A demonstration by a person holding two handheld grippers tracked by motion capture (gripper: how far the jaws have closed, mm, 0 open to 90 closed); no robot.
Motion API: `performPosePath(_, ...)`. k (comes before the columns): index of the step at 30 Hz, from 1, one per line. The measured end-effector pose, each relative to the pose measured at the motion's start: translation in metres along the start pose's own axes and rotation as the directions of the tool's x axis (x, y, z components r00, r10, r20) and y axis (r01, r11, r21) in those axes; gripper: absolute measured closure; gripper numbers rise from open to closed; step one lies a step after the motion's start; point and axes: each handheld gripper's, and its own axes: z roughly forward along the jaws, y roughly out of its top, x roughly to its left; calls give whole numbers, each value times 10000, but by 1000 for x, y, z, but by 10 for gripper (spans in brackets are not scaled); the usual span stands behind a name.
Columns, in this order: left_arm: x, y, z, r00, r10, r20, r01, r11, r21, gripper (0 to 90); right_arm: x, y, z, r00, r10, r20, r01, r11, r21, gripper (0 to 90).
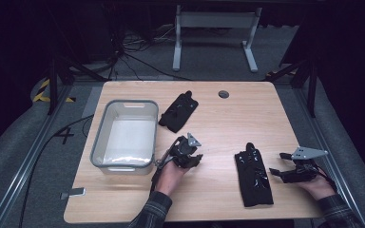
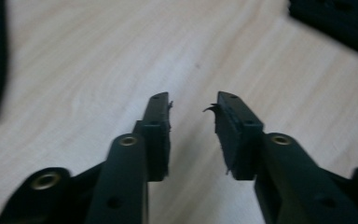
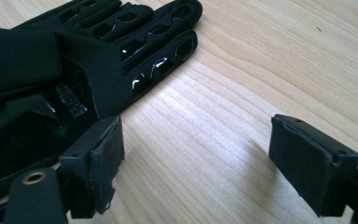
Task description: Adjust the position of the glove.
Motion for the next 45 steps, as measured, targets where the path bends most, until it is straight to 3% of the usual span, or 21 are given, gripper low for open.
performPosePath(5, 12, 19, 4, 9984, -411, -388, 412, 9991, 26, 886, -2, 0, 1, 9999, 128, -88, -128, 9999, 43, 171)
performPosePath(12, 34, 48, 16, 9926, -810, -901, 782, 9964, -339, 897, -2, 0, 1, 9997, 191, -158, -189, 9998, 112, 155)
performPosePath(21, 63, 81, 33, 9804, -725, -1829, 686, 9973, -272, 898, -2, 0, 1, 9997, 170, -173, -168, 9998, 114, 152)
performPosePath(23, 70, 87, 38, 9695, -633, -2369, 636, 9980, -64, 898, -2, 0, 1, 9997, 165, -178, -163, 9998, 116, 152)
performPosePath(24, 75, 88, 41, 9683, -741, -2384, 738, 9972, -101, 898, -2, 0, 1, 9997, 156, -182, -154, 9998, 114, 152)
performPosePath(26, 83, 91, 47, 9594, -830, -2697, 885, 9960, 84, 898, -2, 0, 1, 9997, 159, -186, -157, 9998, 118, 152)
performPosePath(30, 99, 94, 58, 9473, -1184, -2978, 1282, 9917, 135, 898, -2, 0, 1, 9997, 138, -206, -135, 9998, 113, 152)
performPosePath(33, 107, 92, 64, 9425, -1421, -3024, 1539, 9880, 154, 898, -2, 0, 1, 9997, 117, -207, -114, 9999, 116, 152)
performPosePath(34, 112, 89, 69, 9386, -1619, -3046, 1775, 9838, 243, 898, -2, 0, 1, 9997, 103, -210, -101, 9999, 119, 151)
performPosePath(36, 115, 87, 74, 9351, -1595, -3166, 1841, 9817, 493, 899, -2, 0, 1, 9997, 114, -225, -111, 9999, 127, 152)
performPosePath(39, 117, 82, 82, 9364, -1655, -3096, 2015, 9755, 880, 898, -2, 0, 2, 9997, 97, -239, -94, 9999, 110, 152)
performPosePath(42, 117, 79, 81, 9377, -1728, -3013, 2054, 9754, 797, 899, -2, 0, 2, 9997, 88, -246, -86, 9999, 102, 153)
performPosePath(45, 113, 77, 79, 9444, -1744, -2789, 2051, 9750, 850, 900, -2, 0, 2, 9996, 88, -252, -85, 9999, 105, 152)
